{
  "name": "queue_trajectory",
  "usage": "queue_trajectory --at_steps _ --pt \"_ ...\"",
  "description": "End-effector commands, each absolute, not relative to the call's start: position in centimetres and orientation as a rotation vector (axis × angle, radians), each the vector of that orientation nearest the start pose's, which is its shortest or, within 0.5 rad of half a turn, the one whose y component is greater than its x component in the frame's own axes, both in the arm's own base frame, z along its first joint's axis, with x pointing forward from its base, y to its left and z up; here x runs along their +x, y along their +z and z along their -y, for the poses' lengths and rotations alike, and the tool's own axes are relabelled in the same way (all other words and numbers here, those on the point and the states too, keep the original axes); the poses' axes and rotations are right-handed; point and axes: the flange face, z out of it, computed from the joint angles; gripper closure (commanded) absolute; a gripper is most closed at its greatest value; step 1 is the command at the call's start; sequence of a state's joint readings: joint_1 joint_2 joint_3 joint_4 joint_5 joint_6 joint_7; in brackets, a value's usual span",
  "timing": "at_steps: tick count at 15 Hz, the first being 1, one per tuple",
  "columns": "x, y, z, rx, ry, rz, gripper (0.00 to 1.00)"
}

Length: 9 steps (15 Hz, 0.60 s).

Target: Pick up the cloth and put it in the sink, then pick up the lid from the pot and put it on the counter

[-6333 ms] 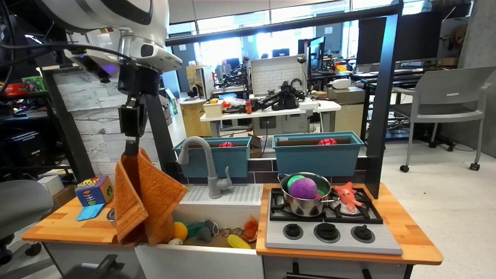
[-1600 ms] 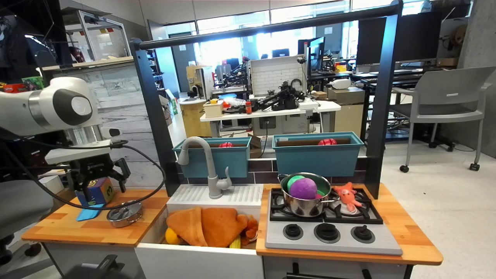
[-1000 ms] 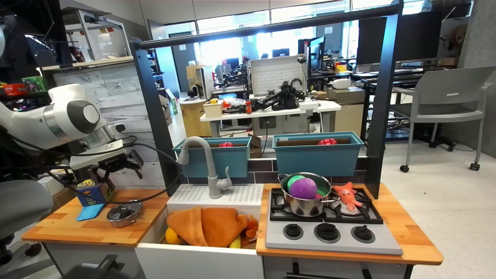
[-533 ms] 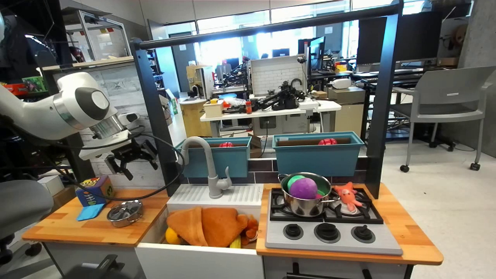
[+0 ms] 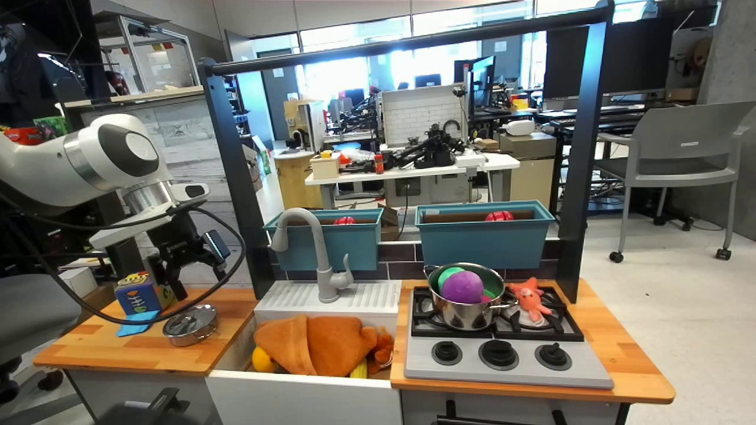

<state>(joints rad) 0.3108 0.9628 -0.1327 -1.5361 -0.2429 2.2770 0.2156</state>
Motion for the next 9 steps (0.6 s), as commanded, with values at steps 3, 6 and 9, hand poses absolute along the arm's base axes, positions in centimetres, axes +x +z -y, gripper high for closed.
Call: queue_trajectory --at_steps 3,6,9 --pt "63.4 8.1 -14.2 -3.274 0.5 0.354 0.0" --pt "64.3 7.0 -14.6 -3.192 0.481 0.366 0.0" --pt "65.3 6.2 -13.9 -3.155 0.465 0.34 0.0"
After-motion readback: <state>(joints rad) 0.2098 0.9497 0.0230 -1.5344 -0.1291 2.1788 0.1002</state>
